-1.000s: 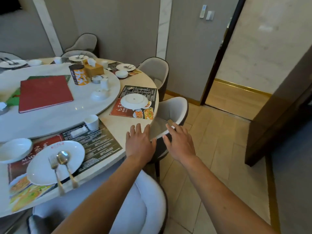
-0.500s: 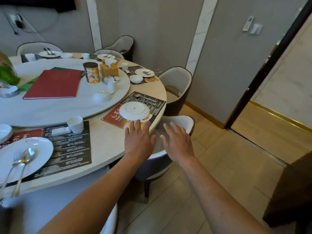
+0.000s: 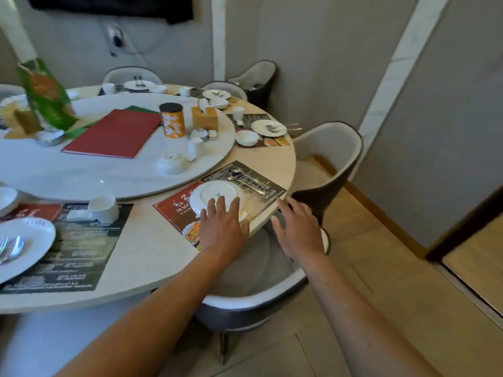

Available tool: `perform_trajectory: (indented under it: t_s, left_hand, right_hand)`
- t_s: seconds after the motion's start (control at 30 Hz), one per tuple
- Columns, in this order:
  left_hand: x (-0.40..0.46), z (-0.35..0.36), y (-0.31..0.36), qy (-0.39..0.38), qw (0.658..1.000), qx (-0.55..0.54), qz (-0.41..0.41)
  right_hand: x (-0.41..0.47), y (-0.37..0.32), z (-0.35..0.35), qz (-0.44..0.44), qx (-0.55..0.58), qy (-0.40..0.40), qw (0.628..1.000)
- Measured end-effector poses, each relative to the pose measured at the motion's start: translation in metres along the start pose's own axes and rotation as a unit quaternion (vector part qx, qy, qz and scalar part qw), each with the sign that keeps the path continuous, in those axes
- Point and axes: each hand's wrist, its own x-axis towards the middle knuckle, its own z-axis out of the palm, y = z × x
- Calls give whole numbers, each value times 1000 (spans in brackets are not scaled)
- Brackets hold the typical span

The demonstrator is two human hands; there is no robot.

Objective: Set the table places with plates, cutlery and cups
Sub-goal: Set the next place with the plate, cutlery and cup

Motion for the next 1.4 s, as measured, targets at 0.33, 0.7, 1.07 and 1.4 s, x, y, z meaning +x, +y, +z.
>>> perform_trajectory:
  t_s: [0.33, 0.7, 1.07, 1.4]
  left_hand:
    - [48, 28, 84, 19, 982, 20, -189]
    - [145, 67, 86, 42, 941, 18, -335]
    - [220, 87, 92, 80, 872, -16, -483]
    - [271, 73, 87, 117, 794, 14, -596]
  right_hand:
    - [120, 81, 13, -166, 18, -89, 982]
    - [246, 92, 46, -310, 46, -145, 939]
    - [366, 73, 102, -400, 102, -223, 883]
    - [412, 34, 136, -518, 104, -291, 797]
